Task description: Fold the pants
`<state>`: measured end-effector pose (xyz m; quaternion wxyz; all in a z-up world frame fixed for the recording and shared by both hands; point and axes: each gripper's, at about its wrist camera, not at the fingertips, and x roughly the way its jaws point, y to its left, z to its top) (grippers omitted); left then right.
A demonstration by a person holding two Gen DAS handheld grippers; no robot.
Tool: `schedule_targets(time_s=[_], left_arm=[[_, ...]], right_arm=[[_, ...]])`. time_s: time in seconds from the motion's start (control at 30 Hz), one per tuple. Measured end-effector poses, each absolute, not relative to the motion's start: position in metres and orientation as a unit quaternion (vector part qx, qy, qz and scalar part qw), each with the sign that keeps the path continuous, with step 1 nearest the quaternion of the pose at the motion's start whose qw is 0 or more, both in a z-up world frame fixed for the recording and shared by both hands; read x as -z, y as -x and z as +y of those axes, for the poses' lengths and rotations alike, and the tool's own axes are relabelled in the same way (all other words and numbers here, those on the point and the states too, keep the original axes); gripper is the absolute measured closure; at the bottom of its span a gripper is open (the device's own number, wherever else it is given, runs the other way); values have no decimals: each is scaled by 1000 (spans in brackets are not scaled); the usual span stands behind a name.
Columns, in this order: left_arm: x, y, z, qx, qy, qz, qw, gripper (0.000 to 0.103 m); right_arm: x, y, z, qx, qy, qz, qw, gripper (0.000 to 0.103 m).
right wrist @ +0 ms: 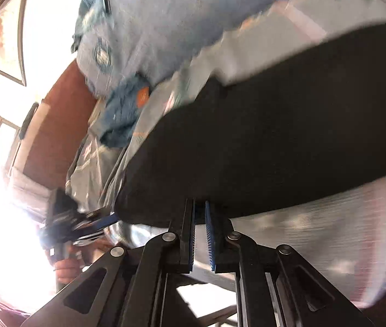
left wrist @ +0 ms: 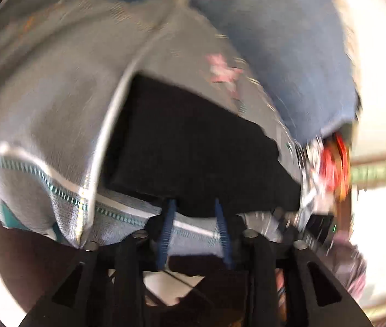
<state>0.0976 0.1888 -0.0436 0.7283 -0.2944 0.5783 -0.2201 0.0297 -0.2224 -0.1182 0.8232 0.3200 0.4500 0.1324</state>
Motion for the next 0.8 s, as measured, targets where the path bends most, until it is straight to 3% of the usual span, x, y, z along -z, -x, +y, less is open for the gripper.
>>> schedule_targets(time_s=[0.1, 0.2, 0.4, 0.6, 0.8], left_arm=[[7, -96, 169, 234, 225, 557, 764, 52], [-15, -114, 126, 258, 173, 547, 777, 46], [-25, -182, -44, 340, 113, 588, 725, 43], [0, -221, -240, 391, 38, 643, 658, 42], [21, -254, -374, 415, -28, 649, 637, 41]], right_arm=[[101, -1, -277, -40, -321, 397, 859, 91], [98, 35, -340, 72, -348, 340, 871, 86], [122, 72, -411, 145, -428, 276, 848, 82], [142, 61, -432, 108, -463, 241, 846, 81], [148, 49, -436, 70, -463, 216, 857, 81]])
